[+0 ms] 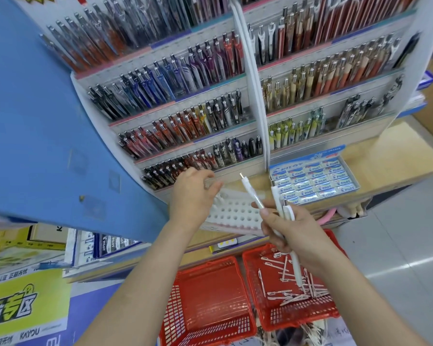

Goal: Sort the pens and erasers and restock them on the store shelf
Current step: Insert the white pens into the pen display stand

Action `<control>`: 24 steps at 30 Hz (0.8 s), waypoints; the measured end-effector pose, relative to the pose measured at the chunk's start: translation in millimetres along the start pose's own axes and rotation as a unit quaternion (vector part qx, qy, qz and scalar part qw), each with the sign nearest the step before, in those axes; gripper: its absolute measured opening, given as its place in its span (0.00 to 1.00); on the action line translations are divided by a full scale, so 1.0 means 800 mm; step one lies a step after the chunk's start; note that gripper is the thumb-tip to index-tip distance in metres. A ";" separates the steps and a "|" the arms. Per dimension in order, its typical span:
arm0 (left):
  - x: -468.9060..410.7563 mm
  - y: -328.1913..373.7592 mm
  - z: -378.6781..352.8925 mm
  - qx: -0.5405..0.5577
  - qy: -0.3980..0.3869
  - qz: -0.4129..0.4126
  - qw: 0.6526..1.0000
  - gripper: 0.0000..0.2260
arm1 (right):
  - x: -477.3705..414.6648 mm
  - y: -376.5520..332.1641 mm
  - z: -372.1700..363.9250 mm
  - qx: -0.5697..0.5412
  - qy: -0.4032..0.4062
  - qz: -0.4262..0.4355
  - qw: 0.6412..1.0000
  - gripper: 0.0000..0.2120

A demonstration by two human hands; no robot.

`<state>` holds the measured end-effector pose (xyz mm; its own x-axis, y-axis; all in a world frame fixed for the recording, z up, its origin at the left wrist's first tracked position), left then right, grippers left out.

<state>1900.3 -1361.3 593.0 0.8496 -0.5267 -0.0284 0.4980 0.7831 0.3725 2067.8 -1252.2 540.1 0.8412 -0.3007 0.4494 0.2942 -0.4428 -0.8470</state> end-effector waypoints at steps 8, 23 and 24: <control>0.043 0.029 0.019 0.436 -0.124 0.119 0.883 0.05 | 0.003 -0.017 -0.013 0.070 -0.017 0.024 0.997 0.06; 0.023 -0.037 0.062 0.293 0.076 0.137 0.943 0.07 | -0.008 0.012 0.031 -0.134 0.105 -0.053 0.984 0.13; 0.023 -0.033 0.057 0.273 0.071 0.125 0.951 0.08 | -0.007 0.012 0.029 -0.159 0.089 -0.056 0.982 0.12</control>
<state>1894.9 -1406.4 624.7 0.9639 -0.2660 0.0134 0.1459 0.5693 0.8091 2076.5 -1234.9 522.7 0.7110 -0.3655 0.6008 0.1998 -0.7142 -0.6708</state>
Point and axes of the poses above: each hand's wrist, its own x-axis away from the middle knuckle, its own z-axis out of the back of the hand, y = z × x, the point moved 7 cm from there along -x, towards the middle knuckle, and after that the axes turned 1 degree about x, right-handed, at the moved point
